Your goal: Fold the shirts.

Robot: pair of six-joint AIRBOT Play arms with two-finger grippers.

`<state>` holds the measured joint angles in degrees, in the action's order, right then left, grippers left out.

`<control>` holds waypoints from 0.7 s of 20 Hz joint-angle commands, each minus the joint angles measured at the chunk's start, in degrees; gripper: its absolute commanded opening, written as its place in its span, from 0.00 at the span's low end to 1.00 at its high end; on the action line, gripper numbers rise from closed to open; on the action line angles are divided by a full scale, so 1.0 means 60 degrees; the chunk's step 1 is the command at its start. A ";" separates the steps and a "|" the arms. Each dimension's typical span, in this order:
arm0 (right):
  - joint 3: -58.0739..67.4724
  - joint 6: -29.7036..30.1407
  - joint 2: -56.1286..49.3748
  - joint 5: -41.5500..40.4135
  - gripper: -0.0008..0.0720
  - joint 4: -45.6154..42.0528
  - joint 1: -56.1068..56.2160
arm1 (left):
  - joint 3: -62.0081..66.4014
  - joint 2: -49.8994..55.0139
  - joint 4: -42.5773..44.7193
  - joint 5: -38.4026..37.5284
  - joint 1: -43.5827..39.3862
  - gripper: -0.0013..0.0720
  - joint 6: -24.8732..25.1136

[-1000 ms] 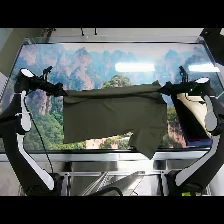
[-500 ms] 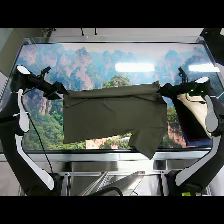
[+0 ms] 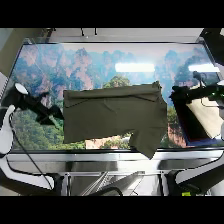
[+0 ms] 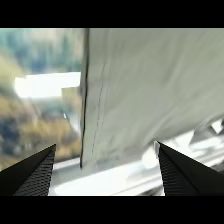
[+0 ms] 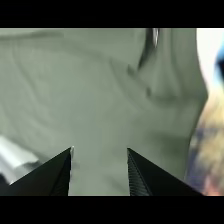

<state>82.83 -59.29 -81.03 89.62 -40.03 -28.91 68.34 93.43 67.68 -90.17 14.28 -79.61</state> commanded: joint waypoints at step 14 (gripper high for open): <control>-0.6346 -0.0667 0.5614 -0.1982 0.51 -0.1381 -0.1257 | -0.3829 -0.1789 -0.1956 0.2645 -0.0193 0.79 0.2044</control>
<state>48.03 -61.52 -50.24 80.66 -46.39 -36.25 43.35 82.83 55.88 -73.08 12.84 -68.25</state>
